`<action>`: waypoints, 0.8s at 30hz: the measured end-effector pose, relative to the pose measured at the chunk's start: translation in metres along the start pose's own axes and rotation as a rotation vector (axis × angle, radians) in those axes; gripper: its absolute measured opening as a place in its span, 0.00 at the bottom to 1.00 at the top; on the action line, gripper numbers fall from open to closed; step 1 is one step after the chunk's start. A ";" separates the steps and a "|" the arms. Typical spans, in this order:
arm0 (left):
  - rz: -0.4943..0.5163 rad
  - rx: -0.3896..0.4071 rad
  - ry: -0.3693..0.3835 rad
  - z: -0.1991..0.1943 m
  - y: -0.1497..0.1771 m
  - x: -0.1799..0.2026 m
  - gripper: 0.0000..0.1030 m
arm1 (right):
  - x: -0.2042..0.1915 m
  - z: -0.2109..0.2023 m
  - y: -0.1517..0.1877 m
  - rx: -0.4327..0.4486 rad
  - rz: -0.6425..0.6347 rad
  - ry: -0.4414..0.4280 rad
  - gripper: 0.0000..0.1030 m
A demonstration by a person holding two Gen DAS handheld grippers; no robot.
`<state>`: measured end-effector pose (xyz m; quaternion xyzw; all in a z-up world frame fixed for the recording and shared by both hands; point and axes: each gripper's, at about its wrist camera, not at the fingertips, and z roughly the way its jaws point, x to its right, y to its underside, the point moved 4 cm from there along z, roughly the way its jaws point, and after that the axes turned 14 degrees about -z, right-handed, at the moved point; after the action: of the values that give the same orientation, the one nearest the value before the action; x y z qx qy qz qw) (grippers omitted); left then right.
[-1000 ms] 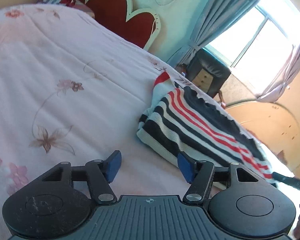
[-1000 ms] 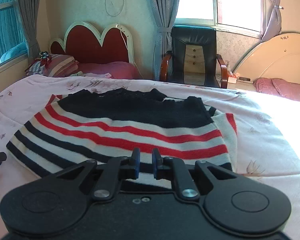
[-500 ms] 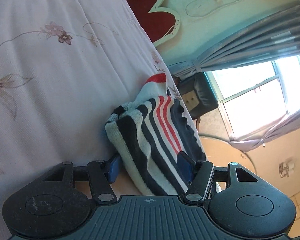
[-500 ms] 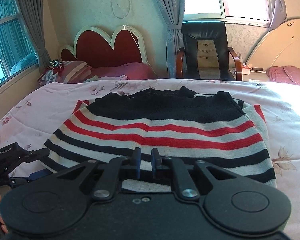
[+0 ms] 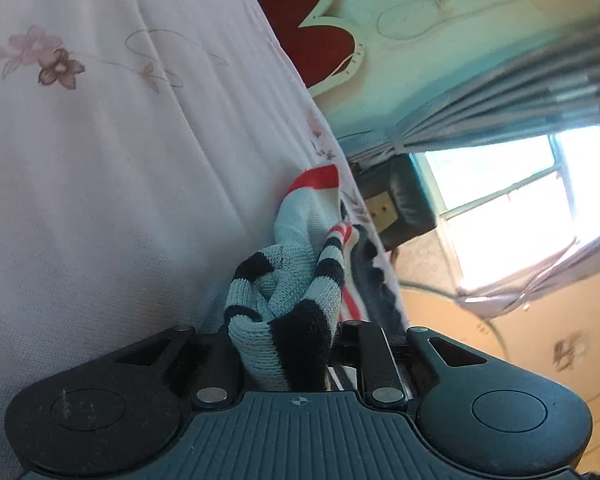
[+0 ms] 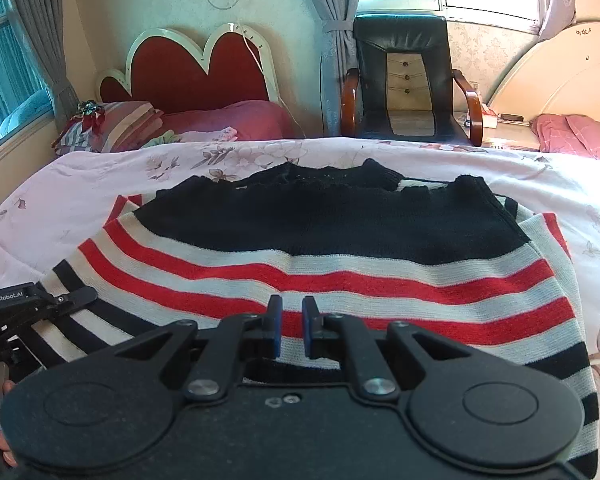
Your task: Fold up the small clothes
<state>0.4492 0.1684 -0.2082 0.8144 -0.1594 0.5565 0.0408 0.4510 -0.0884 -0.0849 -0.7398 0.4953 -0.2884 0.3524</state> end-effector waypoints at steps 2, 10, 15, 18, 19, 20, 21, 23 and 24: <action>0.008 0.002 0.083 -0.011 0.003 0.012 0.18 | -0.002 0.004 0.000 -0.017 -0.005 -0.001 0.10; 0.020 -0.014 0.029 0.002 0.003 -0.005 0.17 | -0.002 0.017 0.013 -0.054 -0.022 -0.016 0.07; 0.008 -0.021 0.029 0.003 0.003 -0.004 0.17 | 0.002 0.017 0.013 -0.052 -0.014 -0.034 0.06; 0.001 -0.027 0.039 0.002 0.003 -0.006 0.17 | 0.001 0.017 0.013 -0.050 -0.020 -0.034 0.06; 0.002 -0.030 0.041 0.001 0.001 -0.009 0.17 | 0.001 0.018 0.013 -0.048 -0.023 -0.033 0.06; 0.001 -0.030 0.043 -0.004 0.001 -0.013 0.17 | 0.001 0.018 0.013 -0.046 -0.022 -0.032 0.06; -0.002 -0.031 0.043 -0.005 0.000 -0.014 0.17 | 0.001 0.018 0.014 -0.044 -0.021 -0.029 0.06; 0.004 -0.029 0.067 -0.009 0.000 -0.008 0.17 | 0.000 0.018 0.014 -0.044 -0.021 -0.023 0.06; 0.021 -0.026 0.078 -0.011 0.002 -0.002 0.17 | 0.000 0.018 0.014 -0.045 -0.022 -0.021 0.06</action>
<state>0.4383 0.1700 -0.2060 0.7896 -0.1737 0.5862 0.0518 0.4577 -0.0875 -0.1066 -0.7559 0.4899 -0.2730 0.3378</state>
